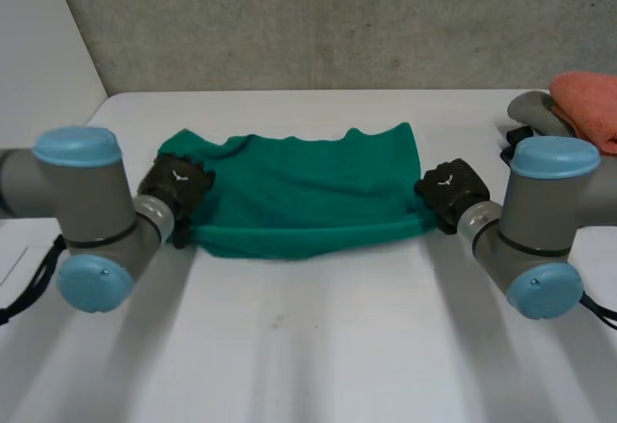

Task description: Fold the laundry.

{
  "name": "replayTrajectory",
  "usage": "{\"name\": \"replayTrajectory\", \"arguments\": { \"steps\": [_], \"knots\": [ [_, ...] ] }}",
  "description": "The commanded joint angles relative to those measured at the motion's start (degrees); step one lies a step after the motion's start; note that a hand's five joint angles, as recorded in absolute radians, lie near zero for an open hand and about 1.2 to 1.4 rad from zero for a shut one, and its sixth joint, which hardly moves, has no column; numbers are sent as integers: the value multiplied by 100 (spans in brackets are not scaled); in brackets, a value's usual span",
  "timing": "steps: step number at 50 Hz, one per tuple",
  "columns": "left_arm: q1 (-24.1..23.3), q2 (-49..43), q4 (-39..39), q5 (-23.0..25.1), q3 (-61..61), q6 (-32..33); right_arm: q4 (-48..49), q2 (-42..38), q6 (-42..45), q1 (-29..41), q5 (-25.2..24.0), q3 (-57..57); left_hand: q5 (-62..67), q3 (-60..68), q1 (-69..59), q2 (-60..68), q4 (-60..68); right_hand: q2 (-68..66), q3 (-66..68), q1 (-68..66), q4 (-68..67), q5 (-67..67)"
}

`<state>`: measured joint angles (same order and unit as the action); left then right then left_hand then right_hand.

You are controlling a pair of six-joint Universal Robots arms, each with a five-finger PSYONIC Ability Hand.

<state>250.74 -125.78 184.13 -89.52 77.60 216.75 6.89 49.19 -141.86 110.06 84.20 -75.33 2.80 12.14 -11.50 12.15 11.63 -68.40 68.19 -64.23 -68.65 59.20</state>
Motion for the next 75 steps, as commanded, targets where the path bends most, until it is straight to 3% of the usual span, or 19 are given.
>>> {"name": "replayTrajectory", "arguments": {
  "steps": [1,5,8,17,48,51,56,59,68,71,75],
  "knots": [
    [309,958,-79,435,492,-791,-3,311,-176,-151,-8,-254,-280,-214,150,-215,-163,-1160,1181,-1577,-1135,1080],
    [704,1178,-175,699,747,-1178,-3,329,-202,-195,-8,-368,-280,-214,150,-215,-163,-1160,1181,-1577,-1135,1080],
    [1125,1169,-289,857,853,-1170,-3,302,-211,-204,-17,-421,547,613,-676,611,663,-1160,1181,-1577,-1135,1080],
    [1917,590,-808,1613,800,-204,-3,276,-211,-125,18,-439,1440,1506,-1570,1505,1557,-1160,1181,-1577,-1135,1080],
    [1715,-632,-316,1728,-123,104,-3,320,-184,-116,44,-623,2971,3036,-3100,3035,3087,-1160,1181,-1577,-1135,1080],
    [1698,-711,-325,1710,-219,157,-3,337,-184,-116,44,-615,3860,3925,-3989,3924,3976,-1160,1181,-1577,-1135,1080],
    [1601,-826,-334,1719,-386,183,-12,469,-219,-151,62,-623,6716,6782,-6845,6780,6833,-1160,1181,-1577,-1135,1080],
    [1566,-800,-421,1658,-430,192,-56,557,-246,-160,79,-623,6720,6786,-6850,6785,6837,-1160,1181,-1577,-1135,1080],
    [1583,552,-1695,1236,149,359,-1224,1163,-27,-318,-26,-615,6720,6786,-6850,6785,6837,-1160,1181,-1577,-1135,1080],
    [1575,1177,-2344,990,553,762,-2119,1453,604,-379,-219,-623,6720,6786,-6850,6785,6837,-1160,1181,-1577,-1135,1080],
    [1610,1994,-3540,507,1203,1518,-3830,1778,2113,-616,-299,-798,6720,6786,-6850,6785,6837,-1160,1181,-1577,-1135,1080]
  ]
}}
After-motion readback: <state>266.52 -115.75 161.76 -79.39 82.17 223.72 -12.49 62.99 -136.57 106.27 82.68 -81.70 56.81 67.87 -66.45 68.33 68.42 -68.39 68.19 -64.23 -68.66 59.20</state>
